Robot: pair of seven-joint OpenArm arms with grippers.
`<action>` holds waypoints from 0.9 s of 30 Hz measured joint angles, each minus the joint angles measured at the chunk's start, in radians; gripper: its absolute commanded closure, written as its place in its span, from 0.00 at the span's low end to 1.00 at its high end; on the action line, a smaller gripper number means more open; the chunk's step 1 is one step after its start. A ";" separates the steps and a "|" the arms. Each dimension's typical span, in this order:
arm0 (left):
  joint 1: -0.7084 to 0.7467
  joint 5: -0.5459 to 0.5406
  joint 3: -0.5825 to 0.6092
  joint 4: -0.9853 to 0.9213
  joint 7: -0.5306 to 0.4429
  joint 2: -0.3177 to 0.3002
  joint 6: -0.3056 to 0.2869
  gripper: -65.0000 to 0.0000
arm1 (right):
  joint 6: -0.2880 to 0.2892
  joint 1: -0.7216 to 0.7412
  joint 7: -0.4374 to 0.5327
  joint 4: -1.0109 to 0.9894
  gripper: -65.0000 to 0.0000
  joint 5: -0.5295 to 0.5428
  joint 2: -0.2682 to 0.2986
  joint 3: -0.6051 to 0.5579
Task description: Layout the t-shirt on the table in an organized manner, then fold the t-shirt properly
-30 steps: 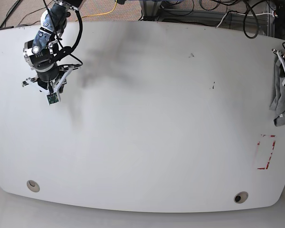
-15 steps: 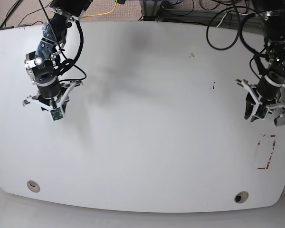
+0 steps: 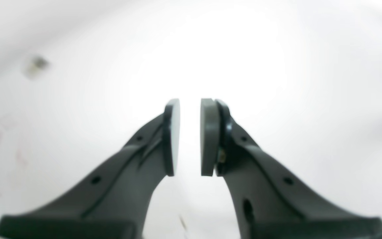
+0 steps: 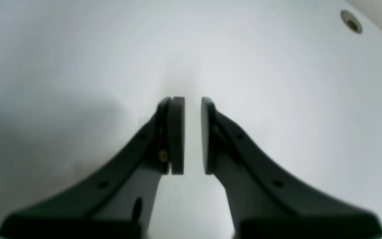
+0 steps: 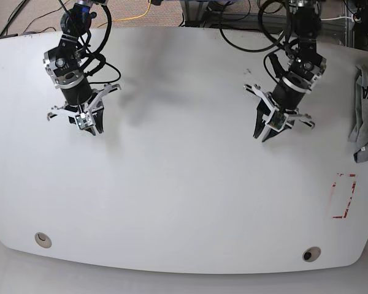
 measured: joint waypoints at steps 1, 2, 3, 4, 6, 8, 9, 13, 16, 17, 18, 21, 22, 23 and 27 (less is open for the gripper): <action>0.024 0.003 0.002 -0.006 -0.009 0.000 0.023 0.85 | 0.000 -0.024 0.006 -0.002 0.88 0.013 0.006 0.001; 0.052 0.005 0.007 -0.008 -0.009 -0.002 0.044 0.85 | 0.000 -0.045 0.027 -0.002 0.88 0.030 0.013 0.001; 0.084 0.007 0.009 -0.007 -0.021 -0.003 0.068 0.85 | 0.003 -0.079 0.047 -0.002 0.88 0.064 0.019 0.000; 0.121 0.007 0.010 0.002 -0.028 -0.004 0.096 0.85 | 0.003 -0.105 0.068 -0.002 0.88 0.089 0.022 0.000; 0.183 0.006 0.010 0.022 -0.027 -0.003 0.117 0.85 | 0.010 -0.167 0.087 0.000 0.88 0.122 0.024 0.000; 0.254 0.006 0.010 0.045 -0.028 -0.003 0.125 0.85 | 0.010 -0.230 0.096 0.005 0.88 0.144 0.031 0.000; 0.289 0.006 0.011 0.057 -0.028 -0.003 0.123 0.85 | 0.007 -0.266 0.101 0.010 0.88 0.149 0.035 0.000; 0.443 -0.002 0.013 0.108 -0.030 -0.004 0.123 0.85 | 0.003 -0.390 0.134 0.023 0.88 0.217 0.042 0.002; 0.558 -0.002 0.012 0.144 -0.030 -0.003 0.127 0.85 | 0.003 -0.472 0.154 0.026 0.88 0.278 0.043 0.000; 0.593 -0.002 0.012 0.155 -0.032 -0.003 0.126 0.85 | 0.003 -0.497 0.163 0.026 0.88 0.292 0.044 0.000; 0.627 -0.002 0.015 0.162 -0.029 -0.003 0.124 0.85 | 0.002 -0.522 0.175 0.028 0.88 0.311 0.044 0.000; 0.722 -0.005 0.015 0.180 -0.032 -0.002 0.126 0.85 | -0.001 -0.612 0.220 0.034 0.88 0.347 0.044 0.000; 0.752 -0.005 0.014 0.184 -0.033 0.006 0.127 0.85 | -0.001 -0.643 0.230 0.034 0.88 0.362 0.044 0.000; 0.776 -0.005 0.011 0.185 -0.032 0.012 0.127 0.85 | -0.001 -0.679 0.243 0.034 0.88 0.380 0.044 0.000; 0.881 -0.005 -0.010 0.184 -0.032 0.045 0.130 0.85 | 0.000 -0.792 0.273 0.034 0.88 0.438 0.043 -0.002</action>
